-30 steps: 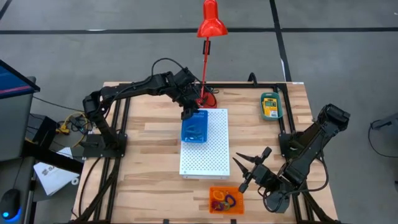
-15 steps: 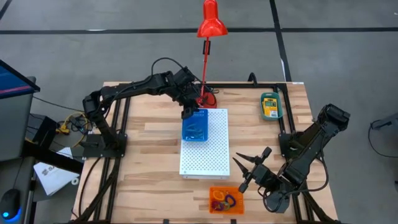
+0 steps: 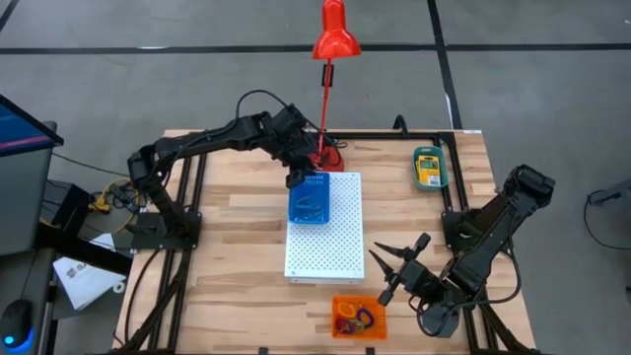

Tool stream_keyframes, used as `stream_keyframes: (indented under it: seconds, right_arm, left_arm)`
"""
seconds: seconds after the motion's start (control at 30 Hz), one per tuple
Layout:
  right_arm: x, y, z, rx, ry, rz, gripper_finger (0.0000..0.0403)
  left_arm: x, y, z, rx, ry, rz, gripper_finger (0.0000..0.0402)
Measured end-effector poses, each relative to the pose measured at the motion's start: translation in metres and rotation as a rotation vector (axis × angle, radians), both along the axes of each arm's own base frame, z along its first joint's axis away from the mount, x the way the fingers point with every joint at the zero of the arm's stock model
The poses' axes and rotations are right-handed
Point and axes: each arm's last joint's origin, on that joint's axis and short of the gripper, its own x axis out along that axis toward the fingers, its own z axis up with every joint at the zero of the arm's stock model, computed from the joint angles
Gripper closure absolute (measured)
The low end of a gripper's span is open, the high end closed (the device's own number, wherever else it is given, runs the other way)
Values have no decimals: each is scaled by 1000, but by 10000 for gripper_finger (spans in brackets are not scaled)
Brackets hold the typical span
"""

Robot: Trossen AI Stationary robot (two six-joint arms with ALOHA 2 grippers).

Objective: Pick & Place Office Desk Supplies
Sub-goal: Put the green bin on the shelf

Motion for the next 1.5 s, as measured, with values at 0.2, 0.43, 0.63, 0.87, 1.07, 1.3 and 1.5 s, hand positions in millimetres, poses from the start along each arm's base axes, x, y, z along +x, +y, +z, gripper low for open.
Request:
stream_keyframes:
  seconds: [0.2,0.43,0.63,0.87,1.07,1.3,1.5]
  right_arm:
    - [0,0,0,1,0,0,314]
    - [0,0,-1,10,-7,0,314]
    - [-6,-6,-6,33,40,42,314]
    - [-31,-45,-26,243,144,-16,314]
    - [-54,-68,-43,372,113,-167,314]
    - [-44,-118,-47,513,195,-589,314]
    - [-43,-181,-31,614,251,-831,314]
  left_arm:
    - [-8,-4,19,31,-66,5,303]
    - [-36,-18,61,65,-184,5,303]
    - [-81,-60,93,33,-200,-47,303]
    - [-142,-131,68,-103,-283,-175,303]
    - [-174,-188,8,-255,-598,-334,303]
    - [-191,-227,-56,-179,-937,-311,303]
    - [-188,-238,-66,-146,-1026,-253,303]
